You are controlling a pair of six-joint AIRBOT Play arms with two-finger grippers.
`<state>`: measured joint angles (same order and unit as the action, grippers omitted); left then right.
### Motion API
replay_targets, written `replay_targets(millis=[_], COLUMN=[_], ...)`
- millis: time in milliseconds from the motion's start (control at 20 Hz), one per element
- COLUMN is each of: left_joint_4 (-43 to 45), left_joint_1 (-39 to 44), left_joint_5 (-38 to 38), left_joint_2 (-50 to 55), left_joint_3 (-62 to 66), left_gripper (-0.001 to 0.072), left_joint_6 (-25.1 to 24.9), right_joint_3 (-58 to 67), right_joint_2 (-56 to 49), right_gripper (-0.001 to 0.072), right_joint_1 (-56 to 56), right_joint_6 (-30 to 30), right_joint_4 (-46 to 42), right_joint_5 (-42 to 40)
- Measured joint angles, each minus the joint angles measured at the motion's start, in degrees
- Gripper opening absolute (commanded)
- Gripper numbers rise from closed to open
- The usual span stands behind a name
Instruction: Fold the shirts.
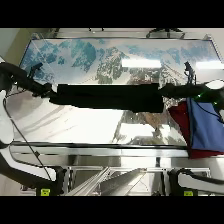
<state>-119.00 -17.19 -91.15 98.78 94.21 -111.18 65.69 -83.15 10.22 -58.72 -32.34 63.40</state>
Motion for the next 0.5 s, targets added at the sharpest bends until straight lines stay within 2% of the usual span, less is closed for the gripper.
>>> replay_targets(millis=[200, 400, 450, 500], left_joint_4=[-0.2, -0.9, -1.6, -2.1], left_joint_1=[1.6, 2.8, 2.9, 3.0], left_joint_5=[4.6, 5.9, 6.2, 6.5], left_joint_2=[10.6, 20.2, 21.7, 23.0], left_joint_3=[10.3, 19.0, 20.6, 21.9], left_gripper=[0.0020, 0.0031, 0.0310, 0.0692], left_joint_6=[0.6, 1.2, 1.5, 1.7], right_joint_3=[7.0, 12.1, 12.8, 13.2], right_joint_2=[-12.6, -22.3, -23.8, -24.7], right_gripper=[0.0019, 0.0019, 0.0019, 0.0027], right_joint_1=[-1.2, -2.6, -2.9, -3.0], right_joint_6=[5.4, 8.7, 9.2, 9.6], right_joint_4=[2.7, 3.9, 3.9, 3.8], right_joint_5=[-6.0, -8.1, -8.3, -8.4])
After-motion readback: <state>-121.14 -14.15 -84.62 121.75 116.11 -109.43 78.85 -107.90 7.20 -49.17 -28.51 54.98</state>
